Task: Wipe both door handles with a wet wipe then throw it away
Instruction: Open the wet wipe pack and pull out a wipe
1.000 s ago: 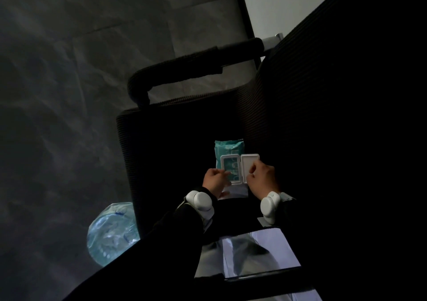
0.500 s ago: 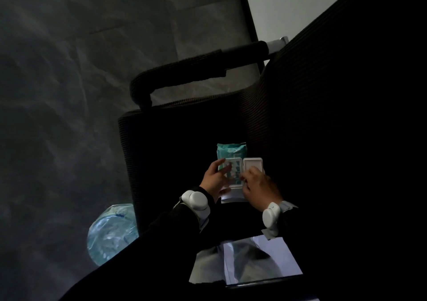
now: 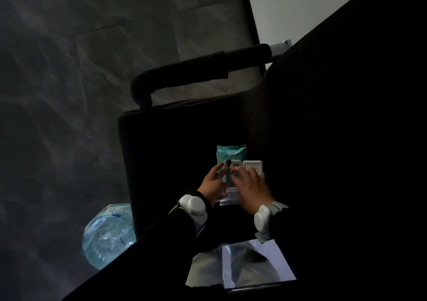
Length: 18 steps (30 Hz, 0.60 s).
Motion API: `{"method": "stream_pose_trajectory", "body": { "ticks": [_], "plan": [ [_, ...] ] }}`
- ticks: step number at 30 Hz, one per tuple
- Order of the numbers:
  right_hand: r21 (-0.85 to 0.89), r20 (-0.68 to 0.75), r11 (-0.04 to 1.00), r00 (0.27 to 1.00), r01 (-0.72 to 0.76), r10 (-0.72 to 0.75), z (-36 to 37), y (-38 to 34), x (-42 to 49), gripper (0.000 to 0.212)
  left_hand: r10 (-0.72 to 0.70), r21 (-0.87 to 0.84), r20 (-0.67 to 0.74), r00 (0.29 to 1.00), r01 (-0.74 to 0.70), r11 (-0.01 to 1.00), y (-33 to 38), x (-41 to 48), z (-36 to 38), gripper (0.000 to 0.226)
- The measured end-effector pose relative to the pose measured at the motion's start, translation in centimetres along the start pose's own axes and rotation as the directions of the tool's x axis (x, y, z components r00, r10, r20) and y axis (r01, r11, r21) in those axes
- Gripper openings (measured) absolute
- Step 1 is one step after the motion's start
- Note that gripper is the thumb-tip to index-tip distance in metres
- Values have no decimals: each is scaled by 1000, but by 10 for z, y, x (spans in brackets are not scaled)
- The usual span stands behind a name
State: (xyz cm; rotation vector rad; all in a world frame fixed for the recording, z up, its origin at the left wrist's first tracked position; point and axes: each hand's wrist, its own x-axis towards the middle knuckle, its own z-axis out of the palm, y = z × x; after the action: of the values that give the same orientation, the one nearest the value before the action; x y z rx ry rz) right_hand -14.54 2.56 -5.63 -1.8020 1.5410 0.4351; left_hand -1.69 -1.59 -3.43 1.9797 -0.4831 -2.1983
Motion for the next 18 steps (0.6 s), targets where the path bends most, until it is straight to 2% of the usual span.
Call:
{"method": "stream_pose_trajectory", "body": {
  "ticks": [6, 9, 13, 18],
  "plan": [
    [17, -69, 999, 996, -49, 50, -5, -6, 1, 44, 64, -10, 27, 998, -64, 998, -7, 4, -1, 74],
    [104, -104, 992, 991, -72, 83, -4, -8, 0, 39, 77, -36, -1, 997, -77, 996, -11, 8, 1, 73],
    [254, -154, 961, 976, -111, 153, -1, -4, 0, 34, 84, 16, -39, 996, -83, 996, -15, 12, 3, 70],
    [168, -133, 978, 981, -120, 143, 5, 2, -4, 38, 80, 16, -20, 997, -80, 997, -13, 12, 2, 71]
  ]
}}
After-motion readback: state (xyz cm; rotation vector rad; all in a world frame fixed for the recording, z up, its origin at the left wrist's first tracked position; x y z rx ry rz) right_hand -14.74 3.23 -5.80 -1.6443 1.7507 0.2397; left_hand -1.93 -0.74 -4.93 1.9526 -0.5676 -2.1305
